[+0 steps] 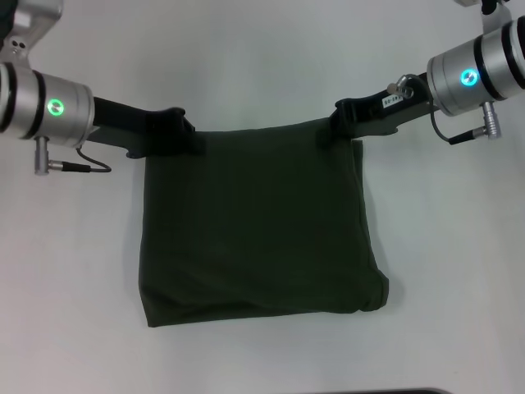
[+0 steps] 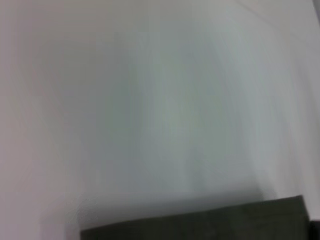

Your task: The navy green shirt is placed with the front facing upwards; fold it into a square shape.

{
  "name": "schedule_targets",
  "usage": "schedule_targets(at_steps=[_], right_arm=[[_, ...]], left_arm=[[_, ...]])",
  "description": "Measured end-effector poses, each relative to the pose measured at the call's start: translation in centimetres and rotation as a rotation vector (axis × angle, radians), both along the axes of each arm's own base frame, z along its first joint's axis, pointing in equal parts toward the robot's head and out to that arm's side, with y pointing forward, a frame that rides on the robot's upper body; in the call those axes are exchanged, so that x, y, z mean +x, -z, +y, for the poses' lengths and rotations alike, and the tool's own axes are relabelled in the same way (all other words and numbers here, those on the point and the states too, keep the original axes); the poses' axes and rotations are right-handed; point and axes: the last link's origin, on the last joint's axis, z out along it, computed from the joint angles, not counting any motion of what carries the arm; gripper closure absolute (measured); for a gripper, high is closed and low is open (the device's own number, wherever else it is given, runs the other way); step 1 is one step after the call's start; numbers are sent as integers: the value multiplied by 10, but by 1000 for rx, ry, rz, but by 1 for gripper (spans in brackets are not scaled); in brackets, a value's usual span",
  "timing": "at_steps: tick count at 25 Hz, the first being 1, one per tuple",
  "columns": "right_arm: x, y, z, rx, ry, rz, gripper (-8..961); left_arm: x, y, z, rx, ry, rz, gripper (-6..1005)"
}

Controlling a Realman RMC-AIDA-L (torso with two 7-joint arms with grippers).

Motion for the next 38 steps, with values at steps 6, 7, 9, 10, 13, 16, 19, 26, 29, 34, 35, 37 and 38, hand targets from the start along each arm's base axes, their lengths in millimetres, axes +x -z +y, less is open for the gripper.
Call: schedule_targets(at_steps=[6, 7, 9, 10, 13, 16, 19, 26, 29, 34, 35, 37, 38], right_arm=[[-1, 12, 3, 7, -12, -38, 953], [-2, 15, 3, -2, -20, -49, 953], [-5, 20, 3, -15, -36, -63, 953], [-7, 21, 3, -18, -43, -69, 953], [-10, 24, 3, -25, -50, -78, 953], [-10, 23, 4, -28, -44, -86, 953], [-10, 17, 5, -30, -36, -87, 953], [2, -6, 7, 10, -2, -91, 954], [10, -14, 7, 26, 15, -100, 954], [12, -30, 7, 46, 29, -65, 954], [9, -33, 6, 42, 24, -45, 954], [4, -33, 1, 15, 8, -4, 953], [2, -30, -2, -7, -1, 14, 953]], left_arm=[[-5, 11, -2, -20, 1, 51, 999], [-6, 12, -1, -22, 0, 61, 999], [-7, 13, -1, -23, 1, 73, 998], [-7, 13, -1, -22, 2, 77, 998], [-7, 13, 0, -19, 0, 85, 998], [-10, 12, 1, -17, -16, 107, 998], [-13, 10, 2, -8, -28, 118, 998], [-19, 1, 3, 10, -51, 126, 999], [-21, -2, 4, 16, -63, 130, 999], [-24, -15, 3, 38, -68, 117, 998], [-24, -18, 1, 38, -66, 106, 998], [-20, -24, -1, 40, -56, 84, 998], [-19, -26, -2, 41, -52, 75, 999]])
